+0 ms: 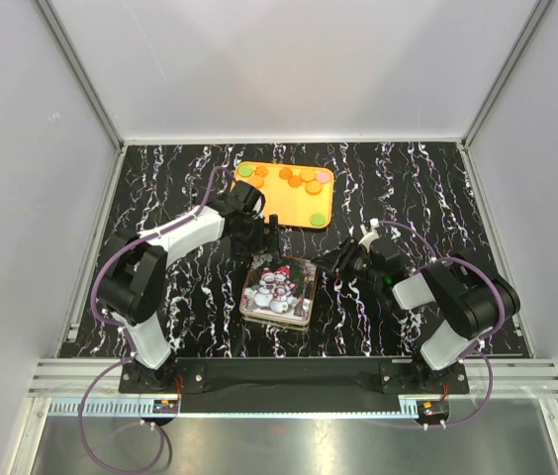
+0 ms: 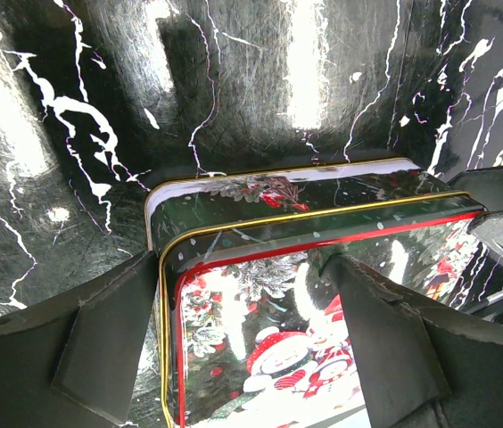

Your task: Pack the cookies

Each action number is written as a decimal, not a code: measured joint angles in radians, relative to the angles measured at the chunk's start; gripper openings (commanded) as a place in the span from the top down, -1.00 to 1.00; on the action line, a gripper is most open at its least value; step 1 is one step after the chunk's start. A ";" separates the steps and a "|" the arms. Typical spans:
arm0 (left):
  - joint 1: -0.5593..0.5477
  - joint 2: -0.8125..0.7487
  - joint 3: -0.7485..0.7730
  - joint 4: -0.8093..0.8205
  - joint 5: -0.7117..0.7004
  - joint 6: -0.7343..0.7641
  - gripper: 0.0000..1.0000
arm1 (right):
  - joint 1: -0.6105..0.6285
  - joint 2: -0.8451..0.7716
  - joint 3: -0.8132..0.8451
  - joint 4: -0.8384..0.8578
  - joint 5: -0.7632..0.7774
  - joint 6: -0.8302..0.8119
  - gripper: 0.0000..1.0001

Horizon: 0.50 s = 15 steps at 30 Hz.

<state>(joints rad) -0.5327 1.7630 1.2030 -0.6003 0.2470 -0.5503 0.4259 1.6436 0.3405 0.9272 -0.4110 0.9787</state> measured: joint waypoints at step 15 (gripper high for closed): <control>-0.003 -0.009 -0.007 0.003 -0.019 -0.023 -0.67 | -0.002 -0.026 0.085 -0.165 -0.004 -0.036 0.68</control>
<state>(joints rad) -0.5354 1.7542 1.1957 -0.5968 0.2279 -0.5732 0.4240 1.6176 0.4252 0.7624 -0.4149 0.9428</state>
